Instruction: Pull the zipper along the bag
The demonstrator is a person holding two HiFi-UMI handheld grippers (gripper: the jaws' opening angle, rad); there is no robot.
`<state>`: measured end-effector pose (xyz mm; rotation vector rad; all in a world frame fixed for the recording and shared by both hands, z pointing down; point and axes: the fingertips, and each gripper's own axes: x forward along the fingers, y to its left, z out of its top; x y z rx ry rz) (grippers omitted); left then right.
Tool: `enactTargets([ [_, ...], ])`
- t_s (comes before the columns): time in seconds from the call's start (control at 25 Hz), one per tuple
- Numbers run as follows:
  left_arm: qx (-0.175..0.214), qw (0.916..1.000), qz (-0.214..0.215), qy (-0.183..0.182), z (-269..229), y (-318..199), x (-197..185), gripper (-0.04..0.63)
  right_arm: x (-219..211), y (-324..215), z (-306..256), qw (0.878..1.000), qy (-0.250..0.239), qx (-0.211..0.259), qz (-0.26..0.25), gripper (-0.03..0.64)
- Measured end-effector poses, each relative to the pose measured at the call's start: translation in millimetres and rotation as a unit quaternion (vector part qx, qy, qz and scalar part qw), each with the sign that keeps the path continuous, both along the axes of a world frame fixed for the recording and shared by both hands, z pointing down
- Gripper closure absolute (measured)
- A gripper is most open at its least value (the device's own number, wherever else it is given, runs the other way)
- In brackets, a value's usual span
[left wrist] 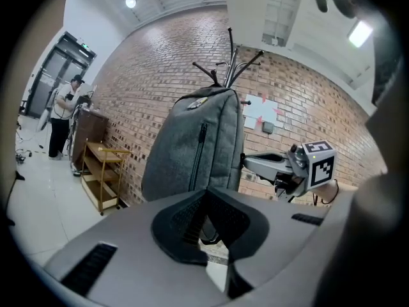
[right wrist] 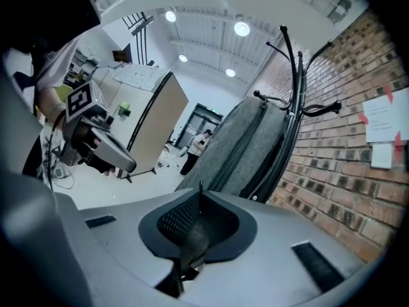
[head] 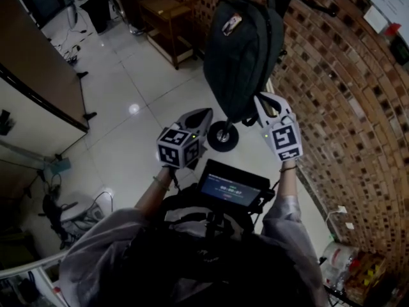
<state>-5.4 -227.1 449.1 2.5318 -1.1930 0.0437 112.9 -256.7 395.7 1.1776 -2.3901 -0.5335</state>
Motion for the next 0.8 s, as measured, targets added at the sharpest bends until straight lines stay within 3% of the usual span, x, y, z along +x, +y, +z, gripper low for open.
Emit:
enactTargets([
  [0.16, 0.0, 1.0, -0.003, 0.001, -1, -1, -2, 0.594, -2, 5, -2, 0.998, 0.064, 0.014, -0.02, 0.612],
  [0.8, -0.004, 1.0, 0.002, 0.005, 5, -2, 5, 0.594, 4, 5, -33, 0.998, -0.008, 0.003, -0.059, 0.611],
])
